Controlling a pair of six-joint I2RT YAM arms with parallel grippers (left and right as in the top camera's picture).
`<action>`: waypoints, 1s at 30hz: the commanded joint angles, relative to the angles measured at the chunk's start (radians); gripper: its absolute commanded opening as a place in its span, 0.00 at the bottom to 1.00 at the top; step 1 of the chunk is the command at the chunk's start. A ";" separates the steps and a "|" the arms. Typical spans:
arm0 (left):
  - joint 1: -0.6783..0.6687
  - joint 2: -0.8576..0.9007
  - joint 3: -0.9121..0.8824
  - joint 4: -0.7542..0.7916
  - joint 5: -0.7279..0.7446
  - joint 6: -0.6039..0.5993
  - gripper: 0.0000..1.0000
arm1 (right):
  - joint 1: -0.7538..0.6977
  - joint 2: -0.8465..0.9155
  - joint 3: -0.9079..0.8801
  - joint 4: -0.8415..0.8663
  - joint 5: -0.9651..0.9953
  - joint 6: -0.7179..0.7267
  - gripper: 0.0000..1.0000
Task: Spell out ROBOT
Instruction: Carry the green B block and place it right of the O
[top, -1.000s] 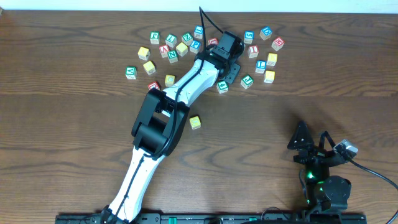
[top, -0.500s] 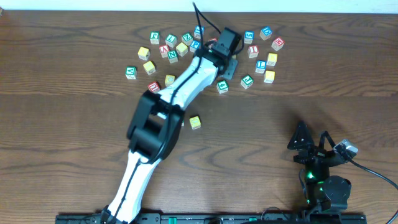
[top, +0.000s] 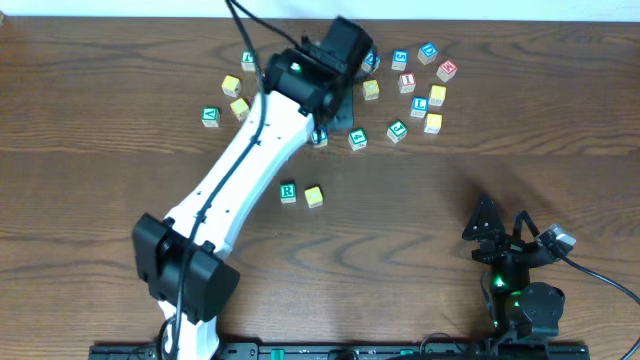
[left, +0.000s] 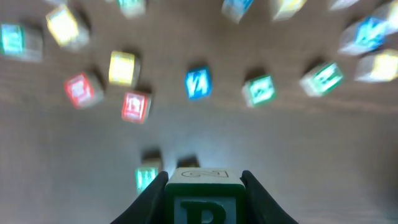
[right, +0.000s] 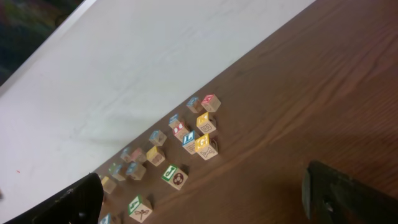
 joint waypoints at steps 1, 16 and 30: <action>-0.040 0.035 -0.114 -0.025 -0.013 -0.136 0.08 | -0.002 -0.005 -0.002 -0.003 0.005 0.003 0.99; -0.135 0.037 -0.444 0.287 -0.025 -0.321 0.08 | -0.002 -0.005 -0.002 -0.003 0.005 0.003 0.99; -0.132 0.042 -0.640 0.578 -0.032 -0.344 0.08 | -0.002 -0.005 -0.002 -0.003 0.005 0.003 0.99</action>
